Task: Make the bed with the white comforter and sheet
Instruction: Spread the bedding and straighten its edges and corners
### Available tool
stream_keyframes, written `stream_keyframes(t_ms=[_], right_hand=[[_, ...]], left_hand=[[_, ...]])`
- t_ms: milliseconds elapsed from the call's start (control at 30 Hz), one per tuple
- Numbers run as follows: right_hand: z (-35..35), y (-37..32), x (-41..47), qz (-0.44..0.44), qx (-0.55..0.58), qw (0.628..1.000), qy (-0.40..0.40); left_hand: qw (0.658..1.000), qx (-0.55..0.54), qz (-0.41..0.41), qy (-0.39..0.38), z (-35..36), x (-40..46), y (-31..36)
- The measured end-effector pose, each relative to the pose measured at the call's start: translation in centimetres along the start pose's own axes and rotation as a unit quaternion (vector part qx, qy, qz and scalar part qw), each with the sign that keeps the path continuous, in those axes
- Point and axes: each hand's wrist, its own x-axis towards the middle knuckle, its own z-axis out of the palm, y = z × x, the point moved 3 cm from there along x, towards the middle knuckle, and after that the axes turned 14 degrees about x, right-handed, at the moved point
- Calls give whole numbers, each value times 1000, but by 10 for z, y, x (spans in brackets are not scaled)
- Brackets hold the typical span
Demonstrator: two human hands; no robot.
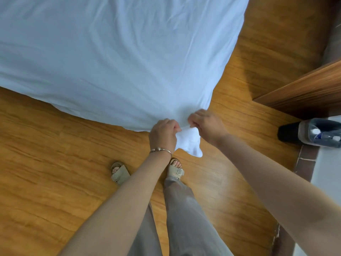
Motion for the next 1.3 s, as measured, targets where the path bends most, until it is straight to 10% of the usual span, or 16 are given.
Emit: stream_keyframes(t_ms=[200,333,567,833,1300], right_hand=[[43,19,-31,236,69,969,-39],[73,20,-57,521,249,816,-5],[109,38,-78,541,350,750,148],[98,40,-129,533,275,758,256],[58,33,-147,515,230,807,176]], left_hand=[[987,74,1,-145,12,4,-13],[981,69,-1,-179,26,-17,-17],[935,22,103,-340,82,-35,-7],[984,58,79,-152,79,-55,-15],[946,-229,-201,-112,109,-39,31]])
